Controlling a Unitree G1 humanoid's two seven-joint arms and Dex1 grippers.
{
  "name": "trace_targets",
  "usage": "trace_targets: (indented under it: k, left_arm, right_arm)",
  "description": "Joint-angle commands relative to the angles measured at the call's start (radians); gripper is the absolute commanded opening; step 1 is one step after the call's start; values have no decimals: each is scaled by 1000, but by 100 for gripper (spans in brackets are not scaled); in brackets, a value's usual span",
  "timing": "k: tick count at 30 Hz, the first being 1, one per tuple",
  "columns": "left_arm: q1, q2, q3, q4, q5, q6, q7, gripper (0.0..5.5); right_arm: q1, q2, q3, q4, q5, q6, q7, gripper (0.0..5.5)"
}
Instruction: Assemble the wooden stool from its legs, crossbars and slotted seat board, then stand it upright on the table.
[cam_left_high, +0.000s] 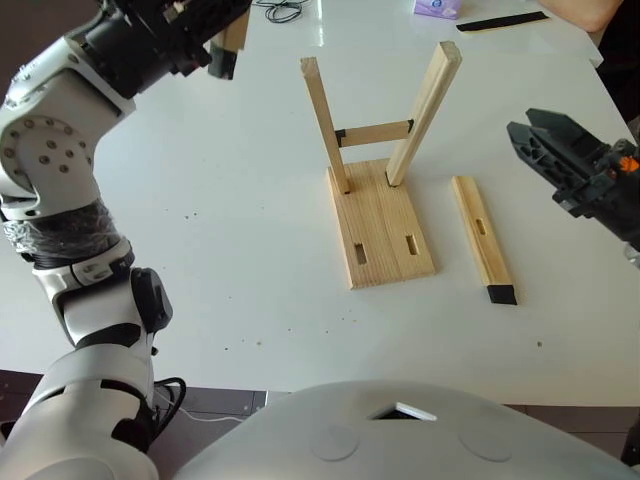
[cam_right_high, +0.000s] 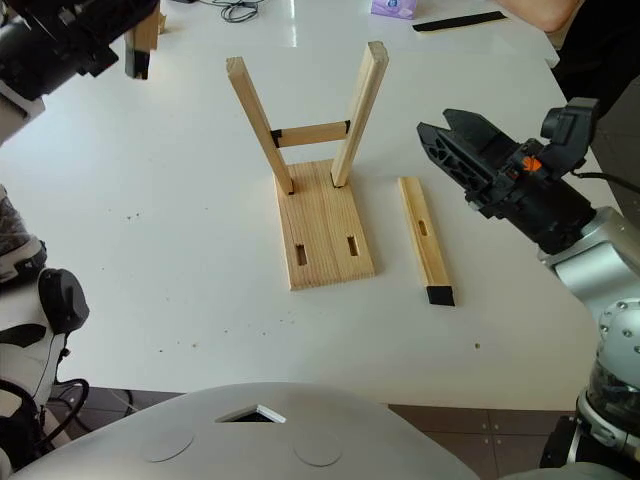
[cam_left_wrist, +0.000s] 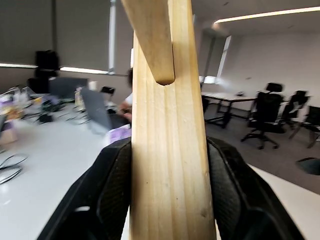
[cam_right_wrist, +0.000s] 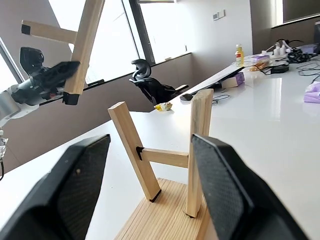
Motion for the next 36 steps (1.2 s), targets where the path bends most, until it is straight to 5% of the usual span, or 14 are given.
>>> trace_targets:
  k: [1,11,26,33,36]
  left_arm:
    - [-16,-51,-42,-81,-138,65,-30,206]
    - [131,-110,-199,-289,-279,84,-93,206]
    - [244,-44,-273,-278,-191,15,-206,206]
    - [251,-44,-282,-281,-189,1,-204,206]
    - [258,-50,-290,-290,-192,-6,-198,206]
  right_arm:
    - [-114,-79,36,93,25,52,104,298]
    - [-497,-154,251,194,92,220,307,298]
    - [-589,-140,322,205,42,305,423,298]
    - [-575,-118,310,195,63,316,382,409]
    - [-593,-101,313,207,79,321,364,411]
